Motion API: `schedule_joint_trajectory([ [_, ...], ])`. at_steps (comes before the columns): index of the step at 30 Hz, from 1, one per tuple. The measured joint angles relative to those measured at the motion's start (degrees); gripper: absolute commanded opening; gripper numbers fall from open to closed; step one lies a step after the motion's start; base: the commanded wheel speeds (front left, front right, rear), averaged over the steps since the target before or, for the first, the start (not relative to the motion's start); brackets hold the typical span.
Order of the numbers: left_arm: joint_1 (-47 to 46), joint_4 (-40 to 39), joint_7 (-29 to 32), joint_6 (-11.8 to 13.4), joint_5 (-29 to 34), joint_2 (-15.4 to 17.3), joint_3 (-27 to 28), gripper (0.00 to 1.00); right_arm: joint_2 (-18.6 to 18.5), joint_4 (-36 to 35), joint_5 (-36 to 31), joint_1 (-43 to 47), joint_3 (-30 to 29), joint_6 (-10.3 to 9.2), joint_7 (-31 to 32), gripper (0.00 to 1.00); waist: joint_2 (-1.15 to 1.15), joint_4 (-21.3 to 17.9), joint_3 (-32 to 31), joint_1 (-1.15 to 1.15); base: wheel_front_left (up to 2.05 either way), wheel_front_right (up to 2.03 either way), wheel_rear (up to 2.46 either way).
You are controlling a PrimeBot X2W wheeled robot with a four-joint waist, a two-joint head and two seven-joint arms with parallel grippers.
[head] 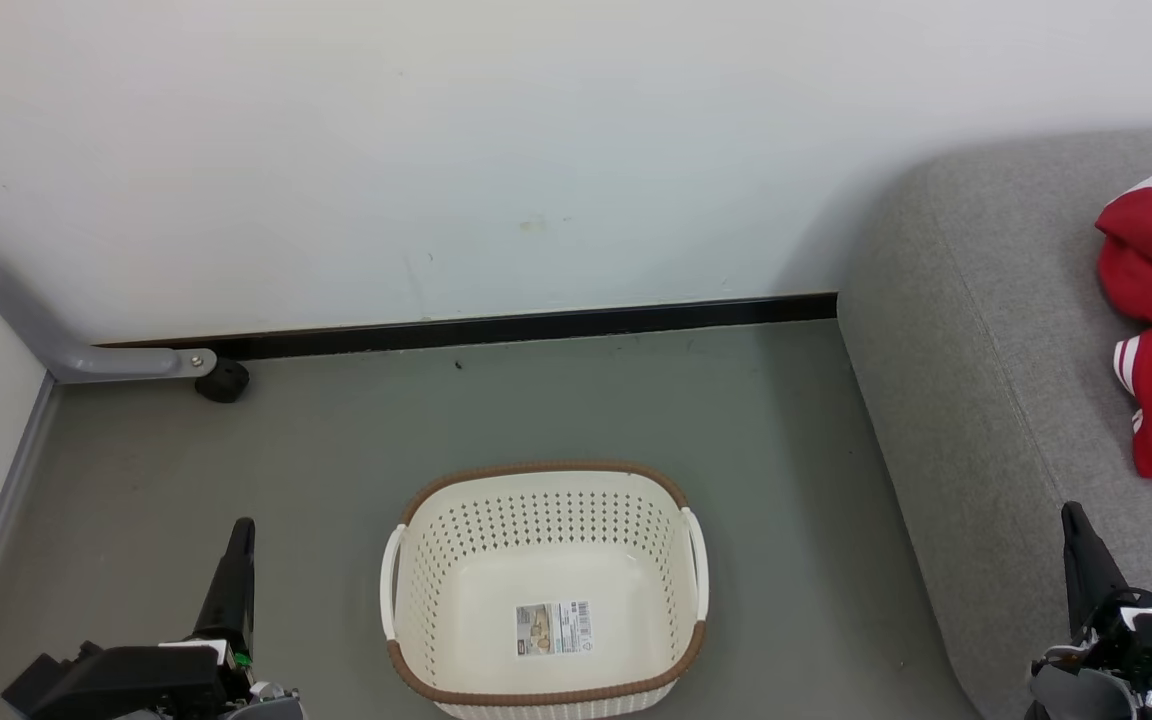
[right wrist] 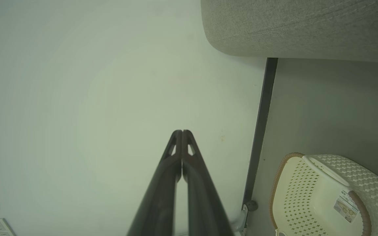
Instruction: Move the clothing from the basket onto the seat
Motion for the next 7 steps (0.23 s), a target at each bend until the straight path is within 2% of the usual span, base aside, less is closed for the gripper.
schedule_joint_trajectory([
  [7, 0.01, -0.01, 0.0, 0.0, 0.0, 0.0, 0.0, 0.0, 0.0, 0.0, 0.0, 0.0, 0.0, 0.0, 0.0, 0.0, 0.0, 0.0, 0.0, 0.0, 0.0, 0.0, 0.0],
])
